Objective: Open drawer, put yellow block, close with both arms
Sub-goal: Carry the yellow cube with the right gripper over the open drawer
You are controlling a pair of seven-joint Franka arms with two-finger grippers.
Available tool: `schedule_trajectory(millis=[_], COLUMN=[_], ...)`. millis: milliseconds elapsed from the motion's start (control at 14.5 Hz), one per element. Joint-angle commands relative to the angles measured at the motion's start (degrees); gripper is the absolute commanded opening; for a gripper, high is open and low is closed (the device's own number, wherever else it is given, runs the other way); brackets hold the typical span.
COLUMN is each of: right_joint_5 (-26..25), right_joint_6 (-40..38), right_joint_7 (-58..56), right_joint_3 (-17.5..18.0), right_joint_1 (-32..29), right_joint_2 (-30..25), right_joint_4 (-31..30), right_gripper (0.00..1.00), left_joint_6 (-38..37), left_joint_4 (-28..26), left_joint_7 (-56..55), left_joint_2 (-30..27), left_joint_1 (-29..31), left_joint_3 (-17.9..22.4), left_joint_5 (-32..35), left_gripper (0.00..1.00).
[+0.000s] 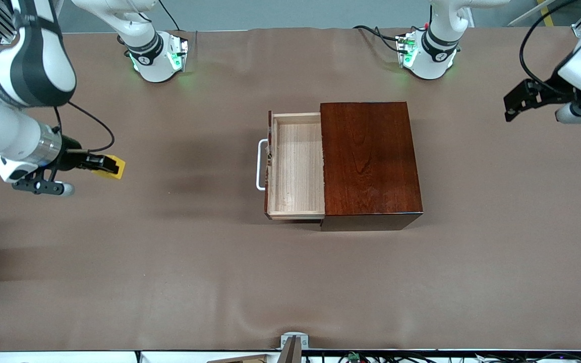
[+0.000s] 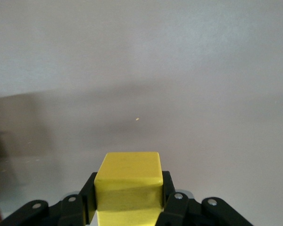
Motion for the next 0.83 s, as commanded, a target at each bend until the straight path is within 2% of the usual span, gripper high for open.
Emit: schedule_trajectory(millis=[0,414,759], right_joint_5=[0.9,0.2,0.6], right_joint_6=[-4.9,-3.9,0.4], right_joint_7=[10.0,35.7,49.1], right_joint_3=[-0.3,-0.6,-0.6], right_joint_1=[5.4,19.6,24.6], right_joint_2=[-1.1,-0.1,3.3], right_joint_4=[4.5,7.5,7.9], right_gripper=[0.0,0.0,0.0], left_joint_6=[0.0,1.5,1.2], left_joint_4=[-3.6,-2.8,-2.7], left_joint_7=[1.2,1.4,1.5], left_joint_2=[-3.1,-1.9,-2.5], left_joint_1=[-0.2,0.5,0.5], left_joint_3=[0.2,0.7,0.3], left_joint_5=[-1.3,-2.7,-2.8], left_gripper=[1.0,1.0,1.0])
